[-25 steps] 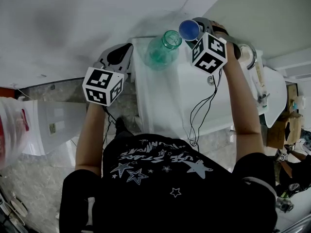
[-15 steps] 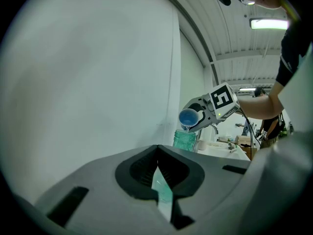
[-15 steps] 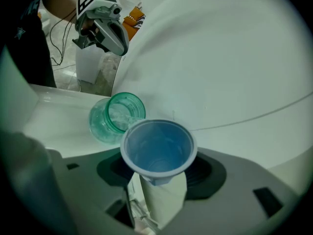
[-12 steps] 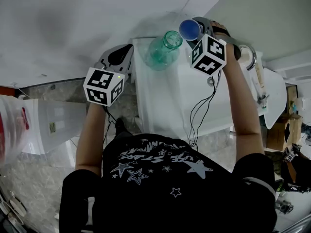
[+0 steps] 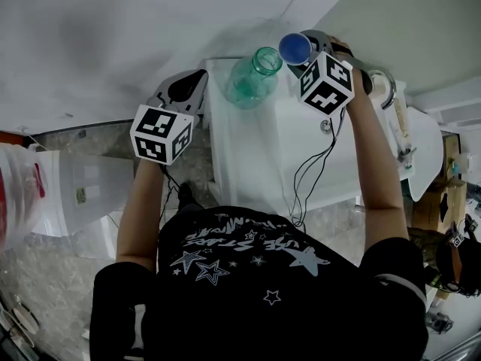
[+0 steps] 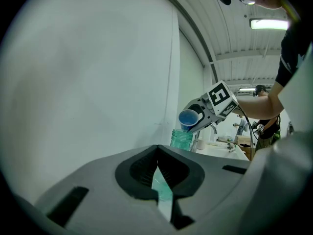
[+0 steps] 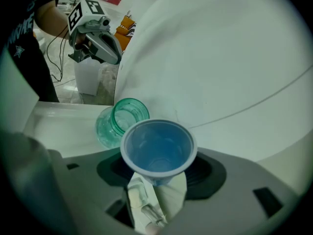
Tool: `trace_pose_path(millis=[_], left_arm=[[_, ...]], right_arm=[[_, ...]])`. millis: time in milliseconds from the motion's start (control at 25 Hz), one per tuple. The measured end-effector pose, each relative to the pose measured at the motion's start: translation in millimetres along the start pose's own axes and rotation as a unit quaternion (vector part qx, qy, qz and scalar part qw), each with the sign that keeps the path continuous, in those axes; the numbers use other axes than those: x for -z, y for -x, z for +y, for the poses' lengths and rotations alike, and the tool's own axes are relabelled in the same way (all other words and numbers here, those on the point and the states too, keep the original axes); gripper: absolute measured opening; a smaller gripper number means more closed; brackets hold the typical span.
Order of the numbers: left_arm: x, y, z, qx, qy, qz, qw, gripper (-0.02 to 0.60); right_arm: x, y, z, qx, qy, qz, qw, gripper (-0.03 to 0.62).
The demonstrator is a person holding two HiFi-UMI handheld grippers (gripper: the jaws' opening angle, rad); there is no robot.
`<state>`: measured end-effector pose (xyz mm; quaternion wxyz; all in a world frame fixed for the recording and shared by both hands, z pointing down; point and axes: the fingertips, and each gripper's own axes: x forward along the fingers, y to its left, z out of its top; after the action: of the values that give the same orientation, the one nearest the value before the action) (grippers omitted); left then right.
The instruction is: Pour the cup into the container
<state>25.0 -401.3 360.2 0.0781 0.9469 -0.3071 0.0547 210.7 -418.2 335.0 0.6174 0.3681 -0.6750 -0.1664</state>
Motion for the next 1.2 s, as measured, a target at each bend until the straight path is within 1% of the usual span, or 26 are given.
trace_pose_path(millis=[200, 280, 360, 440, 520, 640, 800, 920, 1080, 1200], left_arm=[[0, 2, -3, 0.003, -0.001, 0.002, 1.0000, 0.009], [-1, 2, -5, 0.003, -0.002, 0.002, 1.0000, 0.010], [-2, 4, -7, 0.003, -0.003, 0.002, 1.0000, 0.009], [-2, 6, -8, 0.003, -0.004, 0.002, 1.0000, 0.010], [-2, 9, -10, 0.002, -0.005, 0.002, 1.0000, 0.009], [-3, 12, -16, 0.002, -0.007, 0.002, 1.0000, 0.010], [-4, 17, -25, 0.003, -0.012, 0.002, 0.9999, 0.009], [-2, 22, -37, 0.005, -0.012, 0.004, 0.9999, 0.009], [4, 29, -55, 0.003, -0.012, 0.009, 0.9999, 0.009], [11, 36, -68, -0.002, -0.012, 0.012, 0.9999, 0.010]], right_arm=[[0, 3, 2, -0.013, -0.035, -0.010, 0.999, 0.281], [1, 5, 1, -0.020, -0.065, -0.021, 0.997, 0.281], [1, 6, 3, -0.028, -0.108, -0.038, 0.993, 0.281], [2, 8, 5, -0.037, -0.155, -0.058, 0.985, 0.281], [3, 12, 6, -0.042, -0.192, -0.076, 0.978, 0.281], [9, 17, 7, -0.047, -0.234, -0.099, 0.966, 0.281], [9, 28, 13, -0.056, -0.285, -0.140, 0.947, 0.281], [10, 40, 23, -0.066, -0.309, -0.166, 0.934, 0.281], [6, 58, 43, -0.087, -0.325, -0.210, 0.918, 0.282], [4, 68, 64, -0.103, -0.326, -0.231, 0.911, 0.282]])
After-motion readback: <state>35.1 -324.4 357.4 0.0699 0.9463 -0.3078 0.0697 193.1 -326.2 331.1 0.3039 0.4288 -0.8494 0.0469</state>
